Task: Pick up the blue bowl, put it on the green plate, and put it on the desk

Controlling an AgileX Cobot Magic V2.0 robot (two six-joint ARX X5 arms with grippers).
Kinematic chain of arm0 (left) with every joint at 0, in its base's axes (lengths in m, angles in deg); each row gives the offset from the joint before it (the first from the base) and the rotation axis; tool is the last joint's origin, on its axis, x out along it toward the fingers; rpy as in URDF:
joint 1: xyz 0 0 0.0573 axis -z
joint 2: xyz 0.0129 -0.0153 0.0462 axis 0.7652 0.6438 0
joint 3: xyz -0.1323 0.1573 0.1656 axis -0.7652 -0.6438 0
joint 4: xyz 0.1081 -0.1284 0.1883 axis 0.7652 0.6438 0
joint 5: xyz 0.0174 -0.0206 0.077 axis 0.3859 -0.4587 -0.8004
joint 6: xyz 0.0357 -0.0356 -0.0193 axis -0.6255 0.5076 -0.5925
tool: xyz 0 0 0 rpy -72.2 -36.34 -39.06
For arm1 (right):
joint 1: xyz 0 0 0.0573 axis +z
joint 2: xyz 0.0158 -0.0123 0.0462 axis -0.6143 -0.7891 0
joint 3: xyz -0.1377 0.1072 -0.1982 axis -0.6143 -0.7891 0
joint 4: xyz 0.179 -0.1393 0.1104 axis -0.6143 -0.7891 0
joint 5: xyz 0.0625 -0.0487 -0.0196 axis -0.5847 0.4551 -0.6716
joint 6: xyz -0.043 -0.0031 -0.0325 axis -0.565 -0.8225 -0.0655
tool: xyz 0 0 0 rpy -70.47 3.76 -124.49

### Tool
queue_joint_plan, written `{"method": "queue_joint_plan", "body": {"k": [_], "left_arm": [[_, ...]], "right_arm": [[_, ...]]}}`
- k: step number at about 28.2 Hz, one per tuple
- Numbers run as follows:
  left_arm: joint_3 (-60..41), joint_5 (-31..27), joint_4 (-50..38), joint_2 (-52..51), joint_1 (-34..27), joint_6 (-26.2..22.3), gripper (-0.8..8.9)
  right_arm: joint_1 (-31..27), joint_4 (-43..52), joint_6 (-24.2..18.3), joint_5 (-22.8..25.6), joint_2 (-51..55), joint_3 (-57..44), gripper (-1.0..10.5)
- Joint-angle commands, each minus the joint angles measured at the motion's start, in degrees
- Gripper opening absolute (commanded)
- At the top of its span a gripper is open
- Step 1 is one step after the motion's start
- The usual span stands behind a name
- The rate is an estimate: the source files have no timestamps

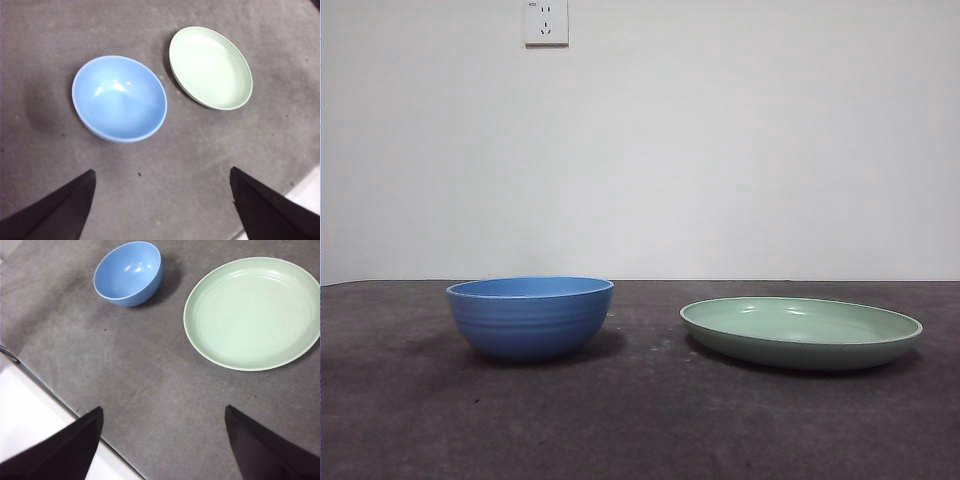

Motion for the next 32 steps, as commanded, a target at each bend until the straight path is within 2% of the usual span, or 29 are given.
{"method": "queue_joint_plan", "body": {"k": [1,11,27,32], "left_arm": [[4.3,-3.1,-0.4,5.2,1.3,0.1,4.31],[11.3,-12.5,-2.9,23.5,5.7,0.1,4.28],[11.3,-19.4,-14.1,42.8,8.0,0.3,4.22],[11.3,-20.0,-15.9,46.8,8.0,0.7,3.93]], "right_arm": [[0.2,0.6,0.3,-0.2,-0.2,1.1,3.9],[0.2,0.8,0.5,-0.2,-0.2,1.1,3.9],[0.2,1.0,0.5,-0.2,-0.2,1.1,3.9],[0.2,1.0,0.5,-0.2,-0.2,1.1,3.9]]}}
